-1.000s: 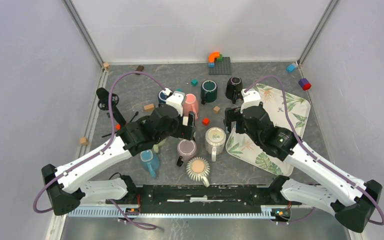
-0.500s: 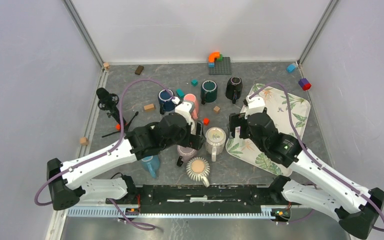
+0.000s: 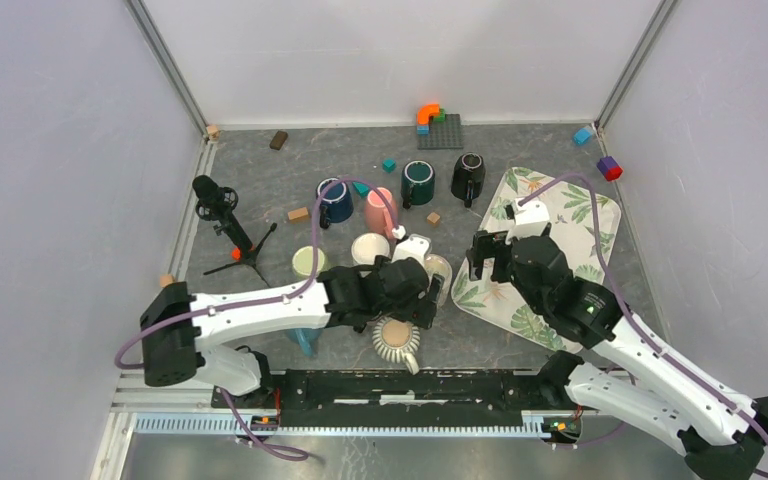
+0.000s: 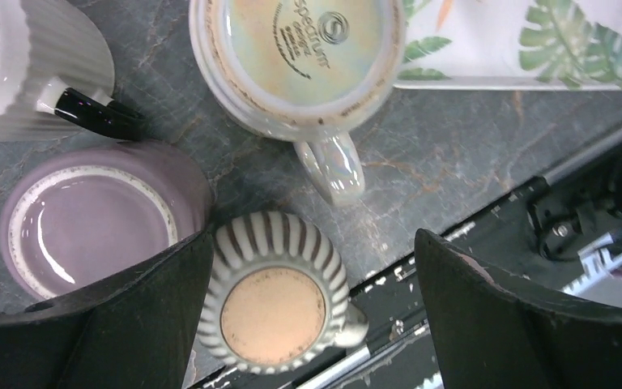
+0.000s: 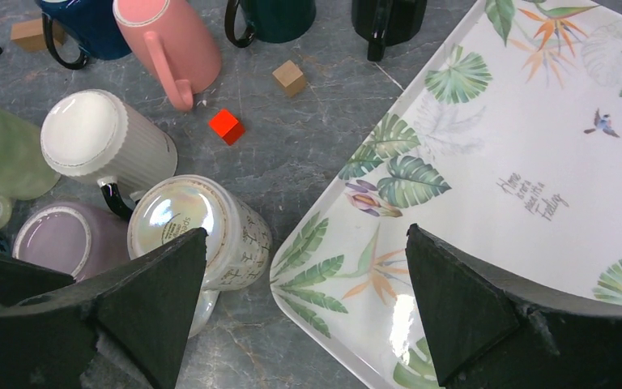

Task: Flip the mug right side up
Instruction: Turn over the cup at the center of the board.

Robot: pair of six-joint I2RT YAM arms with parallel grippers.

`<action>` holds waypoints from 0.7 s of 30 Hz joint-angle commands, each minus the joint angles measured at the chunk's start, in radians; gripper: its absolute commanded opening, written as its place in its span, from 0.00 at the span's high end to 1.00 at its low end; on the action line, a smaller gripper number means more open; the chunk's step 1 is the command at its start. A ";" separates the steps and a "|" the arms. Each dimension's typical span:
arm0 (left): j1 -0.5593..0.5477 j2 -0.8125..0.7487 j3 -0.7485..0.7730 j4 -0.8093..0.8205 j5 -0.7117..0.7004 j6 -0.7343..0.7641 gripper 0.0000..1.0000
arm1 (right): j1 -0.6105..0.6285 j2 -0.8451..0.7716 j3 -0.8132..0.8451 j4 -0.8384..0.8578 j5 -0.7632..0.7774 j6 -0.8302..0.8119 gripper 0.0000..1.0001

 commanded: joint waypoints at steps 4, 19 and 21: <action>-0.005 0.118 0.106 0.021 -0.111 -0.077 0.00 | -0.001 -0.043 0.035 -0.019 0.065 0.014 0.02; -0.005 0.264 0.163 0.011 -0.174 -0.053 0.27 | -0.002 -0.037 0.012 -0.007 0.055 0.020 0.02; -0.004 0.276 0.167 0.011 -0.183 -0.046 0.31 | -0.001 -0.030 0.004 0.002 0.052 0.019 0.02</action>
